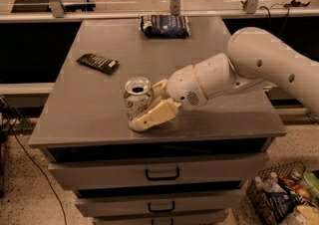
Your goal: Move 7up can near rxbar chocolate
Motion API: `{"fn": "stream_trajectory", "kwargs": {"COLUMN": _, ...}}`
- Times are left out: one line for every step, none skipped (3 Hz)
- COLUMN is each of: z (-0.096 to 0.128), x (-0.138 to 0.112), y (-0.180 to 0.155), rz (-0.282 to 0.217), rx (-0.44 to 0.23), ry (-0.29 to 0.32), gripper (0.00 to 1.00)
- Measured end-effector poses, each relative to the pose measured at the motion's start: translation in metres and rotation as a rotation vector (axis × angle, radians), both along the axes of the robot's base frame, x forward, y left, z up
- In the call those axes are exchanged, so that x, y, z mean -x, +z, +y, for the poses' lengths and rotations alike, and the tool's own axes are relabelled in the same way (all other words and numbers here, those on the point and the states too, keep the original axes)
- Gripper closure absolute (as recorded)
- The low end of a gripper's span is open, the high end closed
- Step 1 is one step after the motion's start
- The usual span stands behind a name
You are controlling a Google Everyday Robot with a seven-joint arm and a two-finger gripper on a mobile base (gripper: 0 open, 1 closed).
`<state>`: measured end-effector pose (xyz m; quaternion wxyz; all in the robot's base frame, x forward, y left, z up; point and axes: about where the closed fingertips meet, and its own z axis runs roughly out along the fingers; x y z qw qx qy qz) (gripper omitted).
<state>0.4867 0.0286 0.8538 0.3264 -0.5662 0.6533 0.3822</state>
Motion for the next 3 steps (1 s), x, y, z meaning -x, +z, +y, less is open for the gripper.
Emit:
{"fn": "stream_trajectory", "kwargs": {"z": -0.006, "x": 0.001, "y": 0.010, "rz": -0.016, "rx": -0.055, "ry": -0.030, "gripper": 0.72}}
{"fn": "stream_trajectory", "kwargs": {"z": -0.025, "x": -0.012, "y": 0.026, "rz": -0.066, "rx": -0.074, "ry": -0.092, "gripper": 0.96}}
{"fn": "stream_trajectory", "kwargs": {"z": -0.065, "x": -0.040, "y": 0.056, "rz": -0.141, "rx": -0.012, "ry": -0.180, "gripper": 1.00}}
